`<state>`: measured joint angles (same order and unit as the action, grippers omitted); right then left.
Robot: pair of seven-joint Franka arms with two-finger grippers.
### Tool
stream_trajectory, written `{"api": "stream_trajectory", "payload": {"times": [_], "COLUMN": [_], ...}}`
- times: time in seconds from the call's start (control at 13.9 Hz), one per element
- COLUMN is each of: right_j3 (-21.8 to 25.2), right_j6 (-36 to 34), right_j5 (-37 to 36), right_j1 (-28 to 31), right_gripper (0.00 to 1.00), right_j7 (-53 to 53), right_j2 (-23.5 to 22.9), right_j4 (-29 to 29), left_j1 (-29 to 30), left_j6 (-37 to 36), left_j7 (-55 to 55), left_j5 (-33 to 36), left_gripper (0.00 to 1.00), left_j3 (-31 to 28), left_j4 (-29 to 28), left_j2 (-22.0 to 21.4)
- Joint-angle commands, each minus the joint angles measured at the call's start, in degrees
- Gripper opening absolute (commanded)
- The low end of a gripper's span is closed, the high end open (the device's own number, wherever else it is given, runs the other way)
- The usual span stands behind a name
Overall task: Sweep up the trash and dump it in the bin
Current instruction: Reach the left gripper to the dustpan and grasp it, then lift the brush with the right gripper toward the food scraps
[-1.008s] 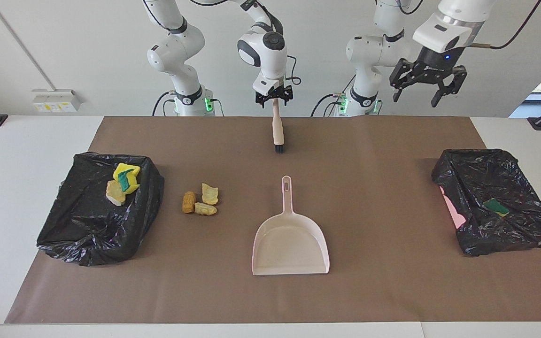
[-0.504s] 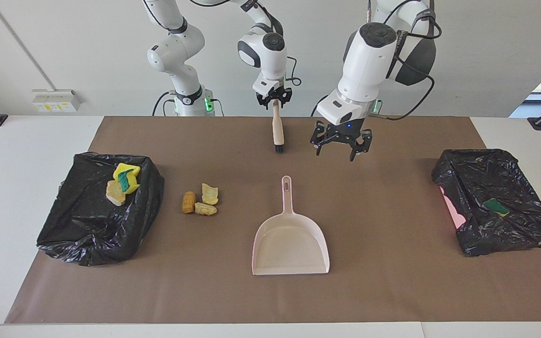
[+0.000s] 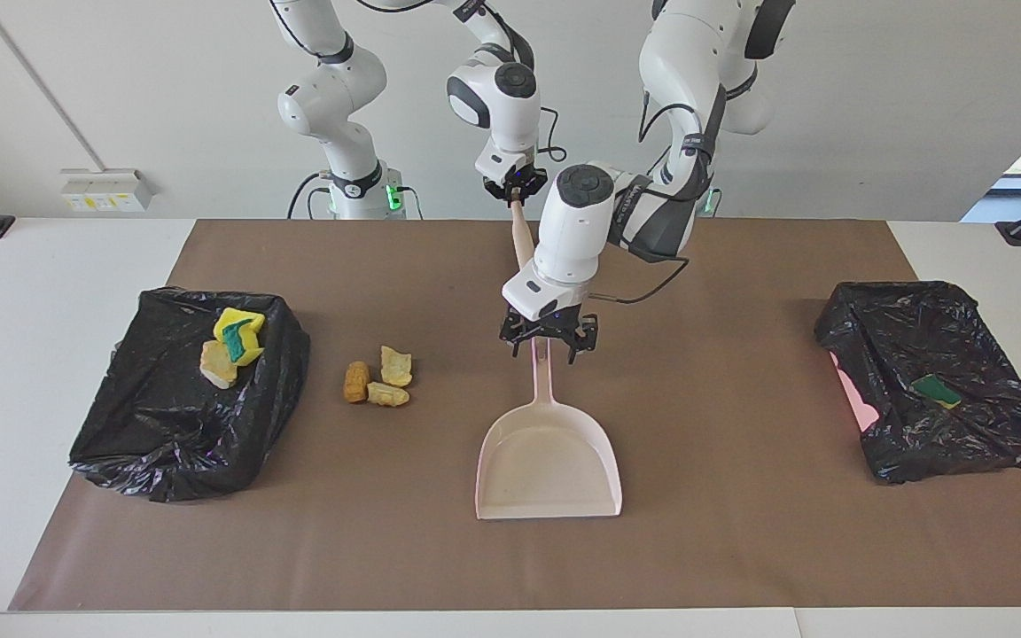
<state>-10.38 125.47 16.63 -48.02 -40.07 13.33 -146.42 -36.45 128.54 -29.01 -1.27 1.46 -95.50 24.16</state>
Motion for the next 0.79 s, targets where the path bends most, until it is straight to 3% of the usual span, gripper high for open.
{"api": "stream_trajectory", "payload": {"times": [0.0,0.36,0.5,0.65,0.72], "right_j3": [0.19,0.19,0.19,-0.08,-0.16], "right_j6": [-6.97,-14.29,-15.34,-15.44,-15.09], "right_j5": [-2.30,-5.46,-7.13,-9.67,-11.34], "right_j1": [5.63,20.30,26.10,32.17,34.29], "right_gripper": [0.00,0.00,0.00,0.00,0.00], "right_j7": [4.28,15.43,18.17,20.98,21.69], "right_j2": [6.08,11.62,11.11,8.83,6.99], "right_j4": [-0.27,-0.01,3.05,5.87,7.62], "left_j1": [-0.47,-0.38,-0.29,-0.38,-0.38], "left_j6": [2.15,6.98,9.00,8.92,8.92], "left_j7": [-1.31,-1.84,-2.01,-2.28,-2.19], "left_j5": [0.92,0.83,0.74,0.74,0.74], "left_gripper": [1.00,0.99,0.72,0.34,0.24], "left_j3": [-0.93,-0.93,-0.93,-1.02,-1.02], "left_j4": [-0.30,-4.08,-4.34,-4.52,-4.52], "left_j2": [0.98,0.89,0.89,0.89,0.89]}}
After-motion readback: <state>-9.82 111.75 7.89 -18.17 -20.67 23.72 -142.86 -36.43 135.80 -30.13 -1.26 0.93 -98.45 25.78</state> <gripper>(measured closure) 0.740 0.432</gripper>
